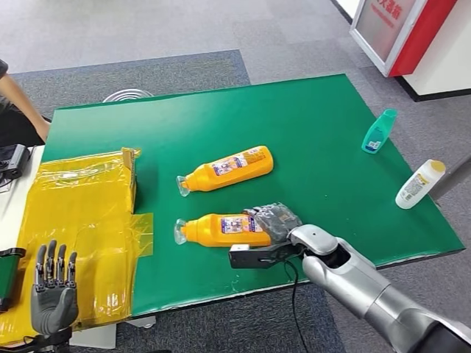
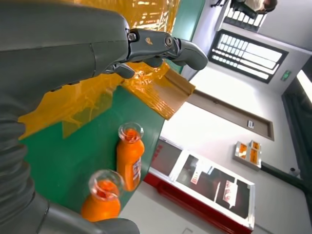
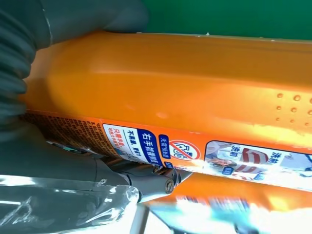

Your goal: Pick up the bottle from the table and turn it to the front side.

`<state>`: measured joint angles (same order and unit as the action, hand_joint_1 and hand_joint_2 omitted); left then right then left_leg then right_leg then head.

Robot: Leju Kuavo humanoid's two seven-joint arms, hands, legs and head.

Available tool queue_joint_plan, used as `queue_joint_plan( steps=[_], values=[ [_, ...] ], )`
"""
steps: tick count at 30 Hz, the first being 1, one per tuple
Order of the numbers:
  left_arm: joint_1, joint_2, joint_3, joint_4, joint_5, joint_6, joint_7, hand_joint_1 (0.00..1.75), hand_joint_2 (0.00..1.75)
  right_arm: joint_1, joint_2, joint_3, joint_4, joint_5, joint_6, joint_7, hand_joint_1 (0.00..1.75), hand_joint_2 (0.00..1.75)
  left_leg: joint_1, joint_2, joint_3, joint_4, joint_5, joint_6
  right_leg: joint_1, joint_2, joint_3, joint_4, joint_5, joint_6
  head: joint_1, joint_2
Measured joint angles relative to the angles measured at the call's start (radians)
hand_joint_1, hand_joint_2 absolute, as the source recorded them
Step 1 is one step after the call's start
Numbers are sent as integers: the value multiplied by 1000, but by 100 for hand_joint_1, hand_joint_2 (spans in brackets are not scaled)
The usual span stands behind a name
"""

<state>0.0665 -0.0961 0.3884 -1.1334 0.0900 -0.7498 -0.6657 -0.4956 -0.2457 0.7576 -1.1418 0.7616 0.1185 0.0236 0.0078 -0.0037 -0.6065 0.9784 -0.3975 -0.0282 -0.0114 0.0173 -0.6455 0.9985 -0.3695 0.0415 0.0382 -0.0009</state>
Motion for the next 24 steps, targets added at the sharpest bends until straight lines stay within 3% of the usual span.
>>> queue_joint_plan(
  steps=[9,13,24],
  values=[
    [22,-30,86,-54,-37,-35,0,0,175,132,3,-80,-240,14,-89,-97,175,175,0,0,-1,0,0,0,0,0,0,0,-1,0,0,0],
    [42,-51,74,-112,-85,-24,0,0,175,203,41,-112,-306,0,-135,-159,175,175,0,0,-1,0,0,0,0,0,0,0,-1,0,0,0],
    [120,-51,-231,-384,-154,209,48,0,175,378,214,-169,-363,-42,-256,-270,175,175,0,0,-1,0,-1,0,0,0,0,0,-2,0,0,0]
  ],
)
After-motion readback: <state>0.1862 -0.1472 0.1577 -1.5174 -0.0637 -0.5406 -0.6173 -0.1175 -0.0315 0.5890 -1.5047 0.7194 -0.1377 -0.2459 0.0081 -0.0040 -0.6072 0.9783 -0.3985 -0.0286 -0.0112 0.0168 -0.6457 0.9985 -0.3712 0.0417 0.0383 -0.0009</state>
